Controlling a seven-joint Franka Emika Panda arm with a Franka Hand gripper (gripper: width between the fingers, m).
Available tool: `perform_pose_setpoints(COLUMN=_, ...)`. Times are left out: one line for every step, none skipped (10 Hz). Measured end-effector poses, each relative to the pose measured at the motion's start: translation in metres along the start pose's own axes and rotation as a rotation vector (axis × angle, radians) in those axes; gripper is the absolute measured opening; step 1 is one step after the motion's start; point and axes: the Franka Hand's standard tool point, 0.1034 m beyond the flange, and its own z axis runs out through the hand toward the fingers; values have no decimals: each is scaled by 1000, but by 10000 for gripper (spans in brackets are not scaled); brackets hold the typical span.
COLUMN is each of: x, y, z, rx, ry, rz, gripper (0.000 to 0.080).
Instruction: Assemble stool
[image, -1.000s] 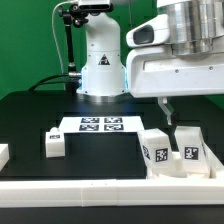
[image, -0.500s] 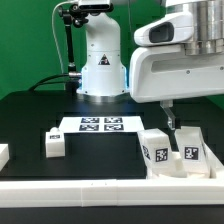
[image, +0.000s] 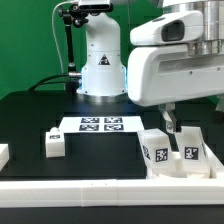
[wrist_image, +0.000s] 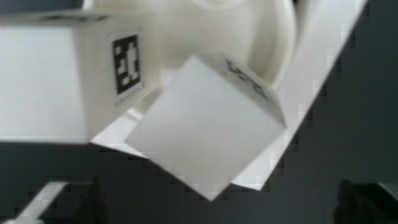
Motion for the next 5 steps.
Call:
perform_pose_setpoints(x=0, y=1, z=1, rx=-13, ry=-2, rz=-105, gripper=649)
perform_pose_setpoints(x=-1, y=1, z=2, rx=-20, ry=-9, rz=-183, gripper=649)
perform_pose_setpoints(x=-1, y=0, z=3, rx=-33, ry=-19, rz=-262, gripper=649)
perform_pose_setpoints(x=-1, y=-3, z=5, rx=-42, ry=-29, rz=-336, gripper=649)
perform_pose_setpoints(x=-1, y=-5, z=7, rx=-47, ry=-36, rz=-381, gripper=649)
